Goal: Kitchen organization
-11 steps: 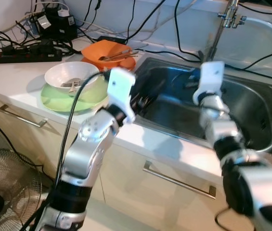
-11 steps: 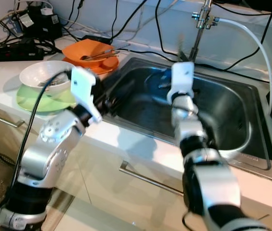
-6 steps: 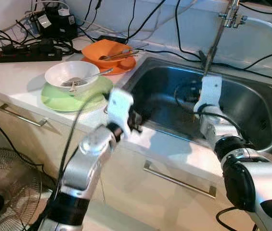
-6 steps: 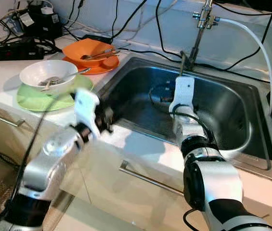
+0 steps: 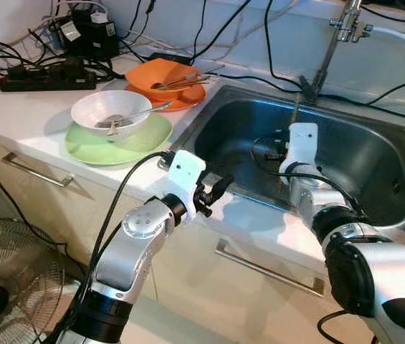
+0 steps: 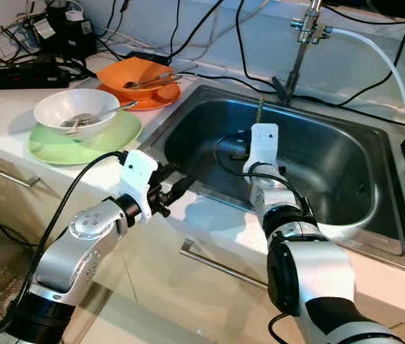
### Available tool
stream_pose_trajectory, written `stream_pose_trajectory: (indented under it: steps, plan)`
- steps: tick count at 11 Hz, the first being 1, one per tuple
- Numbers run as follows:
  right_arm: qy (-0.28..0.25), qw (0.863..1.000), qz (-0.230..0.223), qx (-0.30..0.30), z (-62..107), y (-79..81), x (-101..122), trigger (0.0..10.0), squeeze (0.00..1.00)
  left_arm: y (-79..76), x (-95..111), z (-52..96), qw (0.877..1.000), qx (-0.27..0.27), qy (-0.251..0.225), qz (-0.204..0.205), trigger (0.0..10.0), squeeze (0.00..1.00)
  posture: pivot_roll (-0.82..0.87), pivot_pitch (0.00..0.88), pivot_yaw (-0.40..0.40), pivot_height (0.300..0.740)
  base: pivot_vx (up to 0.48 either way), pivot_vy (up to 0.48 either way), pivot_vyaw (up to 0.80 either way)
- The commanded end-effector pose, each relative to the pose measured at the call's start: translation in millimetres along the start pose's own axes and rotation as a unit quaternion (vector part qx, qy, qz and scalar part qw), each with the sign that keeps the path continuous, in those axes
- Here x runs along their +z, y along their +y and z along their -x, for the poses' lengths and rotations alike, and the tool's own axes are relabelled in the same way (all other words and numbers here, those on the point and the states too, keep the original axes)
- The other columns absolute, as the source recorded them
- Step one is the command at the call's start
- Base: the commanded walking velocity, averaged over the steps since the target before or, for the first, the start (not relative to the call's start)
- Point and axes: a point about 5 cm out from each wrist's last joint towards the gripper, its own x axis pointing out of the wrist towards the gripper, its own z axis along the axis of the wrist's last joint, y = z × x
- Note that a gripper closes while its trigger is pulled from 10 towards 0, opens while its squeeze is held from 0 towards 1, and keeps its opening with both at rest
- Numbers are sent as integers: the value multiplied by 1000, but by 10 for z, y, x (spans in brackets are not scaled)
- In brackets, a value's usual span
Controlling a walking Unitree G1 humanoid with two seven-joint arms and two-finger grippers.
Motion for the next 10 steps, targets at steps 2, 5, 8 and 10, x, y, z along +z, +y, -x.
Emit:
stream_pose_trajectory:
  steps: [2, 5, 8, 10]
  plan:
    - [18, 1000, 8, 4, 6, 6, -67, 10000, 0, -21, -17, -4, 1000, -6, 10, -1, 10000, 0, 259, 0, -60, 740, 0, 0, 0]
    - [27, 999, 19, 11, 15, 28, -121, 10000, 596, -22, -27, 5, 1000, -6, 16, -1, 10000, 0, 261, 0, -62, 740, 0, 0, 0]
    - [29, 999, 22, 13, 17, 28, -134, 10000, 973, -30, -28, 12, 1000, -9, 17, 0, 10000, 0, 260, 0, -62, 740, 0, 0, 0]
    - [25, 999, 24, 11, 15, 22, -121, 10000, 0, -30, -24, 11, 1000, -10, 16, 0, 10000, 0, 259, 0, -61, 740, 0, 0, 0]
